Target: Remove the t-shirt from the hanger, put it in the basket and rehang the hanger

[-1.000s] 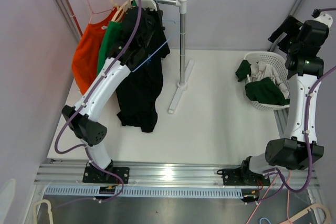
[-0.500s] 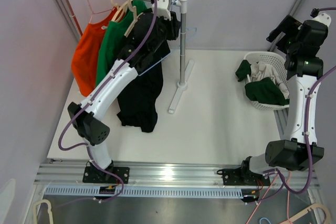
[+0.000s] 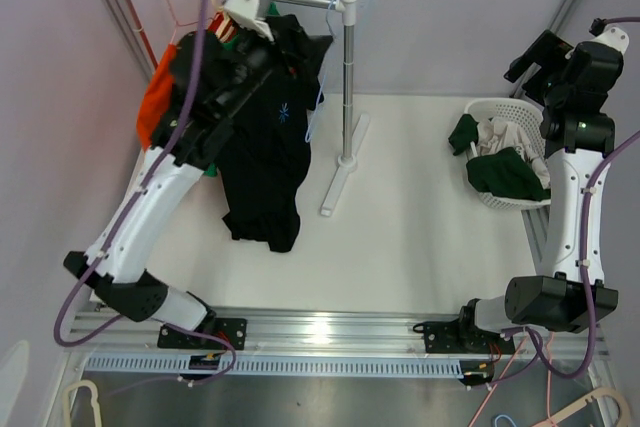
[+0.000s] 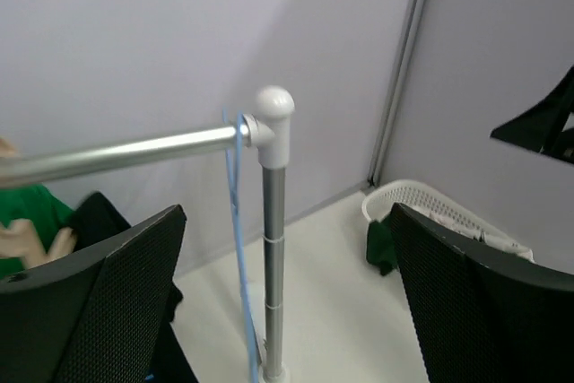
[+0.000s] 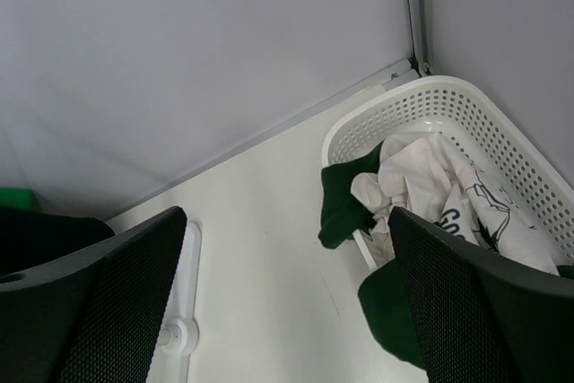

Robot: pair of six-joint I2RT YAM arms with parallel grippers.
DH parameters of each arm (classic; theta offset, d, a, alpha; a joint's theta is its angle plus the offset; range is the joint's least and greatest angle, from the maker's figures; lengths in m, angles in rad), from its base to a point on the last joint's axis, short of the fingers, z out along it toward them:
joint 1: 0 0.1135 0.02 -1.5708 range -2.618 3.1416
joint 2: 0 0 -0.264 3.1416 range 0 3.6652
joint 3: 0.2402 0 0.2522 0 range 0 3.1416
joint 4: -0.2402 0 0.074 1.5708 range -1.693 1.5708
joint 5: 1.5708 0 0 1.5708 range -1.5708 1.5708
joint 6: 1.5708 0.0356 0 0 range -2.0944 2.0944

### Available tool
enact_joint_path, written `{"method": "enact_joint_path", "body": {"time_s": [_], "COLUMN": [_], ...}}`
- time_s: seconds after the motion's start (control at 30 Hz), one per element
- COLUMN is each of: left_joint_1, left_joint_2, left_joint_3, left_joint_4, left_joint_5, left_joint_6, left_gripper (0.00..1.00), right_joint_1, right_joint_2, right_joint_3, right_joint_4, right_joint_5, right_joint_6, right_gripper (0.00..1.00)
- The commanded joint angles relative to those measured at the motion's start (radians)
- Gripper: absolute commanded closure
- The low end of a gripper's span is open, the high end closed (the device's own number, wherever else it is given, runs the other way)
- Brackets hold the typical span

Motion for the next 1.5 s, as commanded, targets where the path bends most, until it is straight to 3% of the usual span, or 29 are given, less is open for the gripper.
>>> {"method": "enact_joint_path", "body": {"time_s": [0.0, 0.2, 0.3, 0.77, 1.0, 1.33, 1.47], "left_joint_1": [0.053, 0.257, 0.310, 0.358, 0.360, 0.360, 0.360], "left_joint_2": [-0.080, 0.063, 0.139, 0.302, 0.388, 0.417, 0.423], "left_joint_3": [0.061, 0.373, 0.439, 0.487, 0.560, 0.546, 0.546], "left_joint_4": [-0.042, -0.296, -0.362, -0.386, -0.396, -0.402, -0.408], "left_joint_5": [0.050, 0.134, 0.135, 0.161, 0.132, 0.107, 0.089], "left_joint_6": [0.039, -0.048, -0.037, -0.051, -0.031, -0.021, -0.025], "left_gripper": [0.01, 0.00, 0.01, 0.01, 0.36, 0.35, 0.43], "right_joint_1": [0.007, 0.004, 0.004, 0.003, -0.004, -0.005, -0.007], "right_joint_2": [-0.037, -0.037, -0.039, -0.034, -0.033, -0.028, -0.031], "right_joint_3": [-0.001, 0.010, 0.010, 0.021, -0.009, -0.025, -0.036], "right_joint_4": [0.031, 0.012, 0.004, -0.018, 0.000, 0.014, 0.020], "right_joint_5": [-0.012, -0.004, -0.016, -0.010, -0.004, -0.012, -0.016], "right_joint_6": [0.016, 0.005, 0.005, -0.021, -0.024, -0.020, -0.016], "right_gripper": [0.00, 0.00, 0.01, 0.01, 0.01, 0.01, 0.01]}}
